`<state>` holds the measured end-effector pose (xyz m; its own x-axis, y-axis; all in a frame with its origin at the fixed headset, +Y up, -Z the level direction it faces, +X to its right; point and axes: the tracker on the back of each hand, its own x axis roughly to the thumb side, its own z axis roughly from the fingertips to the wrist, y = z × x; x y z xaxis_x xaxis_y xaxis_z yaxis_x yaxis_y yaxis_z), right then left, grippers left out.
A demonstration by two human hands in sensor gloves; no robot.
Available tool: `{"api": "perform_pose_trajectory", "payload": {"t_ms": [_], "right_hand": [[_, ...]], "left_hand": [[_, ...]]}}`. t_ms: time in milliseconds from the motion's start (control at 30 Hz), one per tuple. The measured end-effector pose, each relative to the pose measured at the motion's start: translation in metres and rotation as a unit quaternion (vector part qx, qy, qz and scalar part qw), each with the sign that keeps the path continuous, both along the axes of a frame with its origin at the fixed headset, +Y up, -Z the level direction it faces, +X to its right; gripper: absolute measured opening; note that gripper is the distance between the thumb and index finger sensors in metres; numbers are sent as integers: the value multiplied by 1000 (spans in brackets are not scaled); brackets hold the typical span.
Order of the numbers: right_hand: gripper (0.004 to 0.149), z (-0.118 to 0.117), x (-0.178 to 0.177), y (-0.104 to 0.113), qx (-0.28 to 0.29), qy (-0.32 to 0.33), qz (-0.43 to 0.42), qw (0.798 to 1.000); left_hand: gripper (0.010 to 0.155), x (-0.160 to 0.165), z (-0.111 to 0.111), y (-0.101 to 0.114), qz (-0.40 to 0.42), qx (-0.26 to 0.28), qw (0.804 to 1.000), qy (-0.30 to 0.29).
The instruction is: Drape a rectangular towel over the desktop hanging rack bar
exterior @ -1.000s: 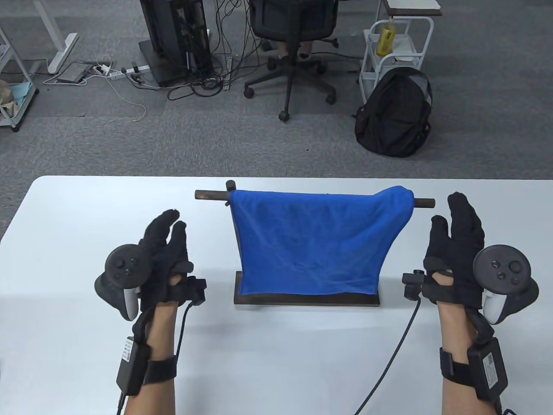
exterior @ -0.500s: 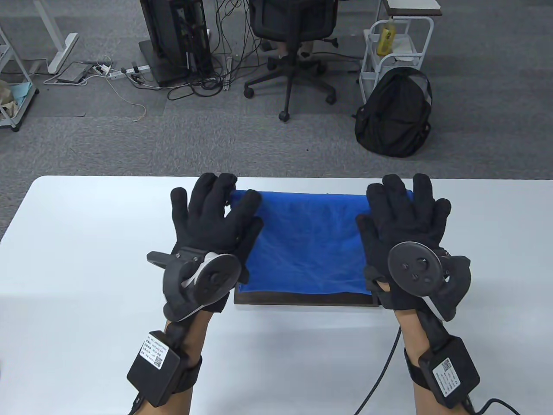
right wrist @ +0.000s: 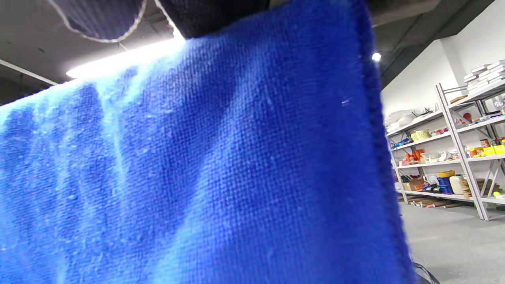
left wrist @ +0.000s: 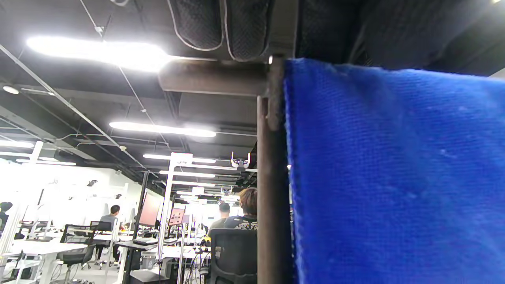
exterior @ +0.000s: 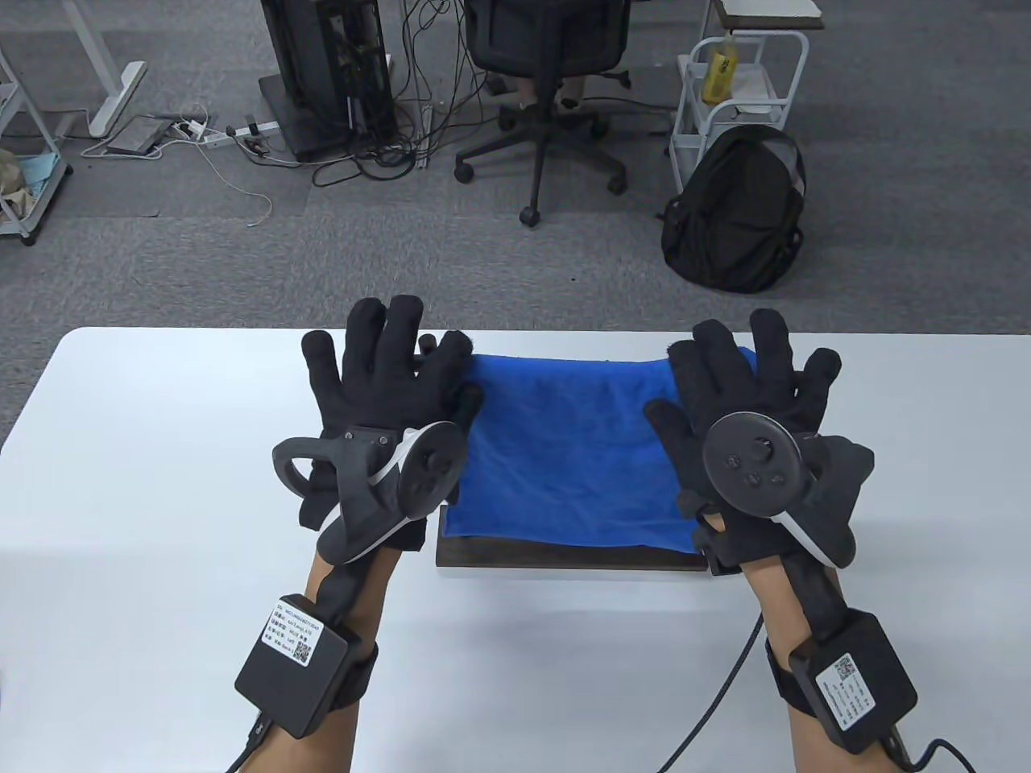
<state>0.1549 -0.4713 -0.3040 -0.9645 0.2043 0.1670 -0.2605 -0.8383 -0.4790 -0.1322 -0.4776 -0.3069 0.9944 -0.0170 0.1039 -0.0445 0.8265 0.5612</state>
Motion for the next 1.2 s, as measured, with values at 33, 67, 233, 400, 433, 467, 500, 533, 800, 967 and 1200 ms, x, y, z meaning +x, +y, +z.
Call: {"api": "perform_pose_trajectory", "payload": {"t_ms": [33,67,233,400,433,467,500,533,800,967,1200], "right_hand": [[64,-2,-2,1,-4,3,-3,1000],[64,-4,-3,1,-8,4,-5,1000],[64,-11,-8,-2,-15,2,-1,1000],[64,-12,2,-3,-24,-9,-9,1000],[64,-13,4,-4,-28,-12,-11,999],[64,-14,5,-4,-29,-14,-11,999],[64,-15,6,-5,-31,-17,-6,999],[64,-15,6,-5,-32,-16,-4,999],[64,0,5,-2,29,0,-4,1000],[55,5,3,-2,71,16,18,997],[60,-10,6,-4,16,7,24,1000]], "left_hand": [[56,0,-1,0,0,-2,1000,-2],[58,1,0,0,3,5,1000,-3],[56,13,-7,-6,-23,-7,1000,-13],[56,-2,-16,-10,14,-15,1000,-3],[56,-5,-18,-10,15,-25,1000,-2],[57,-6,-18,-9,13,-29,999,-3],[57,-6,-19,-7,9,-33,999,-2],[57,-5,-19,-5,2,-39,999,-3],[58,10,-7,2,-23,2,1000,-17],[51,19,-6,1,-46,6,998,-37],[54,21,-12,-4,-55,-8,998,-23]]}}
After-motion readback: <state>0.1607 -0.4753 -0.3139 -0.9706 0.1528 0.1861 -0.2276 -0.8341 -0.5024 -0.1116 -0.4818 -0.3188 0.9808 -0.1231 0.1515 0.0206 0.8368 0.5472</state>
